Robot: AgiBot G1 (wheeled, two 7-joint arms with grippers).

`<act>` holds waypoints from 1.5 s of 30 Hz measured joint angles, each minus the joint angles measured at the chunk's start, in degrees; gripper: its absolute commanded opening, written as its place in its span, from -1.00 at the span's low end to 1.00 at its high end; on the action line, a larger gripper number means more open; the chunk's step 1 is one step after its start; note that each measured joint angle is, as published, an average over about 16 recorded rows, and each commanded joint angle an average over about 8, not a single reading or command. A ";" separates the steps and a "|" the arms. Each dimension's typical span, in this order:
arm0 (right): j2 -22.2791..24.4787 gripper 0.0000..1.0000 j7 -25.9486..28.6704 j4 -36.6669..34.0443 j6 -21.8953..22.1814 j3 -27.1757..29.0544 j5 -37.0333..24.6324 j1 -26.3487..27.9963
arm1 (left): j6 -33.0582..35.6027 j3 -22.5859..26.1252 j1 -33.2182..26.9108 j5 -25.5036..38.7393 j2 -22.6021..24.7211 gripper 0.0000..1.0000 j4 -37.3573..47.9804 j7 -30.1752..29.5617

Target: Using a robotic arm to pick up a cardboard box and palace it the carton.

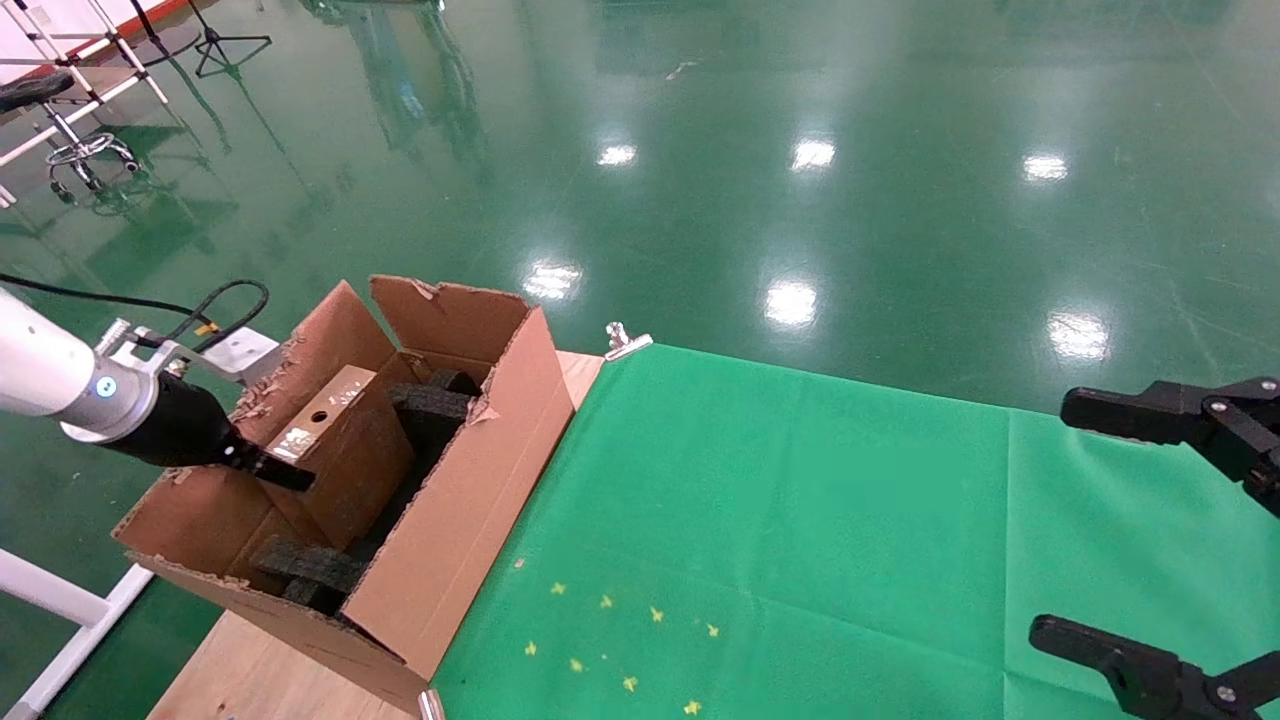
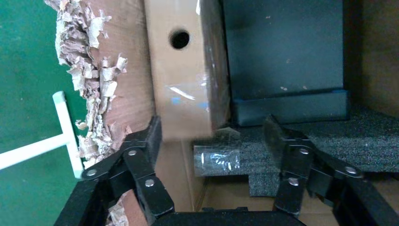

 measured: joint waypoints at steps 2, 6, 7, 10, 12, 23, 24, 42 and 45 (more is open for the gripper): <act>0.00 1.00 0.00 0.00 0.00 0.00 0.00 0.00 | 0.10 -0.16 -0.44 -0.23 -0.15 1.00 -0.54 0.47; 0.00 1.00 0.00 0.00 0.00 0.00 0.00 0.00 | 0.98 -1.10 -1.81 -1.61 -1.04 1.00 -2.58 2.19; 0.00 1.00 0.00 0.00 0.00 0.00 0.00 0.00 | 1.35 -1.47 -2.20 -2.17 -1.42 1.00 -3.32 2.77; 0.00 1.00 0.00 0.00 0.00 -0.01 0.00 0.00 | 2.75 -2.76 -3.40 -4.16 -2.81 1.00 -6.02 4.50; 0.00 1.00 0.00 -0.01 0.00 -0.01 0.00 0.00 | 3.74 -3.63 -4.19 -5.53 -3.84 1.00 -8.07 5.60; 0.01 1.00 -0.01 -0.02 0.02 0.00 0.02 0.00 | 8.18 -6.97 -6.38 -11.13 -8.56 1.00 -17.61 8.24; 0.01 1.00 -0.01 -0.02 0.02 0.00 0.02 0.00 | 8.28 -7.01 -6.41 -11.20 -8.69 1.00 -17.96 8.18; 0.01 1.00 -0.01 -0.03 0.02 0.00 0.03 0.00 | 9.70 -12.40 -0.72 -15.69 -8.68 1.00 -23.59 9.67; 0.01 1.00 -0.02 -0.03 0.02 -0.01 0.03 0.00 | 10.30 -14.72 1.66 -17.65 -8.72 1.00 -26.03 10.30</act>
